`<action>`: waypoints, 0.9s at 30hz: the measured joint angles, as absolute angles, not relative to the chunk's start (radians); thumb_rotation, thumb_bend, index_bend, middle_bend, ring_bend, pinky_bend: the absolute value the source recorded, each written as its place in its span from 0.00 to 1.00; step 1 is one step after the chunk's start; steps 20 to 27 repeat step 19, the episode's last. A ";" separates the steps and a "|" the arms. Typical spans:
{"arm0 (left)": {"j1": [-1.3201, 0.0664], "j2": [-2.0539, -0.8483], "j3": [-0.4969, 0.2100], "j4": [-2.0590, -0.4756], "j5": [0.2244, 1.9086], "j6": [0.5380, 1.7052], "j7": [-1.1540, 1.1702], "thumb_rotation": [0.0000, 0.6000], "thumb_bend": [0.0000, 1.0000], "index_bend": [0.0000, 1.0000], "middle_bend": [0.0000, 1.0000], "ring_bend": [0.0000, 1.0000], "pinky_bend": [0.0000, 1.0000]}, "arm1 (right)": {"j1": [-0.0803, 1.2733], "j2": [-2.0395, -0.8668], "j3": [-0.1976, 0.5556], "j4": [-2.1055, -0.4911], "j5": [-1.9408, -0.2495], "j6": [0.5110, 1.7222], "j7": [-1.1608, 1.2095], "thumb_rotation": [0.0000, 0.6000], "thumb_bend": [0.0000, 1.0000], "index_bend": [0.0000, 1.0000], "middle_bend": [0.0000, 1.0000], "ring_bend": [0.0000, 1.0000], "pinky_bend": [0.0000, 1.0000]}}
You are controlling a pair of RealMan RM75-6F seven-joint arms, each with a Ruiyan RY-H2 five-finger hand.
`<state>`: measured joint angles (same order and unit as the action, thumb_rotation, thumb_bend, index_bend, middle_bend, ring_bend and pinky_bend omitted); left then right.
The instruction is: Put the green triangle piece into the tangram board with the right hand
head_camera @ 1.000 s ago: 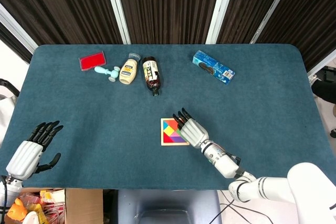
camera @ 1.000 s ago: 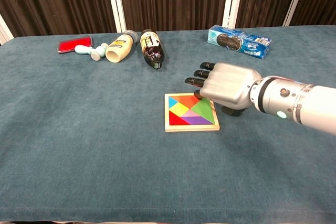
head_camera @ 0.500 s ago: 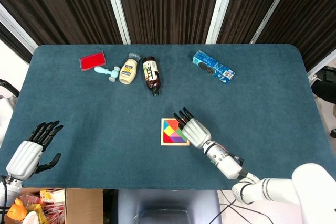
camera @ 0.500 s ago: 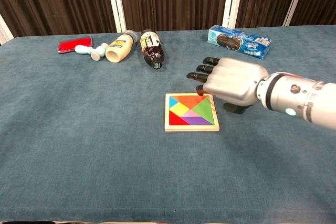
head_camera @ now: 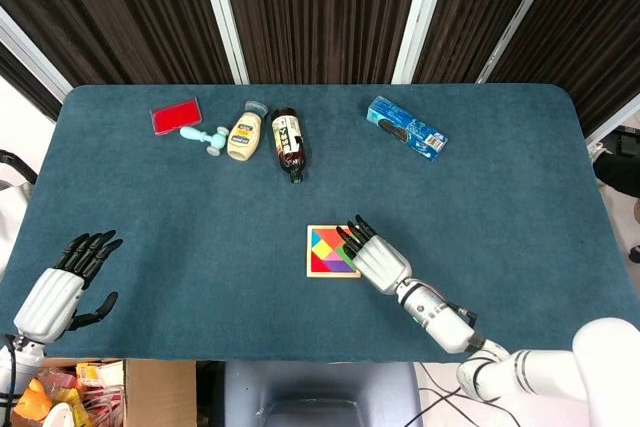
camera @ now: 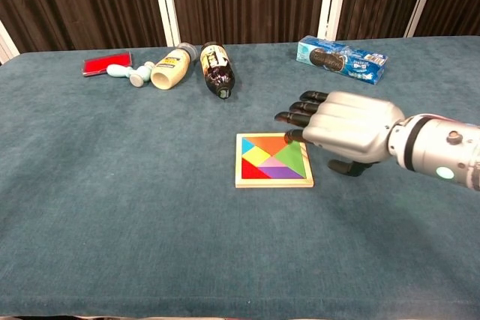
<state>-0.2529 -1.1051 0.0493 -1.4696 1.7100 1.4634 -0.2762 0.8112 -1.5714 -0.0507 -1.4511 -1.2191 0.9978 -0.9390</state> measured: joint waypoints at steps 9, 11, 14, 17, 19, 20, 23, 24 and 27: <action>-0.251 -1.103 0.053 -1.472 1.718 1.467 -0.272 1.00 0.43 0.00 0.00 0.00 0.00 | 0.561 -1.419 -0.154 -1.724 -1.318 1.323 -0.766 1.00 0.22 0.00 0.00 0.00 0.00; -0.251 -1.105 0.054 -1.475 1.721 1.466 -0.262 1.00 0.43 0.00 0.00 0.00 0.00 | 0.491 -1.384 -0.182 -1.751 -1.349 1.413 -0.716 1.00 0.22 0.00 0.00 0.00 0.00; -0.249 -1.110 0.058 -1.479 1.728 1.469 -0.245 1.00 0.43 0.00 0.00 0.00 0.00 | 0.360 -1.338 -0.210 -1.753 -1.388 1.577 -0.593 1.00 0.22 0.00 0.00 0.00 0.00; -0.248 -1.114 0.058 -1.481 1.729 1.468 -0.233 1.00 0.43 0.00 0.00 0.00 0.00 | 0.254 -1.297 -0.214 -1.738 -1.413 1.678 -0.489 1.00 0.22 0.00 0.00 0.00 0.00; -0.248 -1.117 0.058 -1.482 1.728 1.465 -0.225 1.00 0.43 0.00 0.00 0.00 0.00 | 0.221 -1.278 -0.207 -1.728 -1.427 1.702 -0.448 1.00 0.22 0.00 0.00 0.00 0.00; -0.248 -1.117 0.058 -1.482 1.728 1.465 -0.225 1.00 0.43 0.00 0.00 0.00 0.00 | 0.221 -1.278 -0.207 -1.728 -1.427 1.702 -0.448 1.00 0.22 0.00 0.00 0.00 0.00; -0.248 -1.117 0.058 -1.482 1.728 1.465 -0.225 1.00 0.43 0.00 0.00 0.00 0.00 | 0.221 -1.278 -0.207 -1.728 -1.427 1.702 -0.448 1.00 0.22 0.00 0.00 0.00 0.00; -0.248 -1.117 0.058 -1.482 1.728 1.465 -0.225 1.00 0.43 0.00 0.00 0.00 0.00 | 0.221 -1.278 -0.207 -1.728 -1.427 1.702 -0.448 1.00 0.22 0.00 0.00 0.00 0.00; -0.248 -1.117 0.058 -1.482 1.728 1.465 -0.225 1.00 0.43 0.00 0.00 0.00 0.00 | 0.221 -1.278 -0.207 -1.728 -1.427 1.702 -0.448 1.00 0.22 0.00 0.00 0.00 0.00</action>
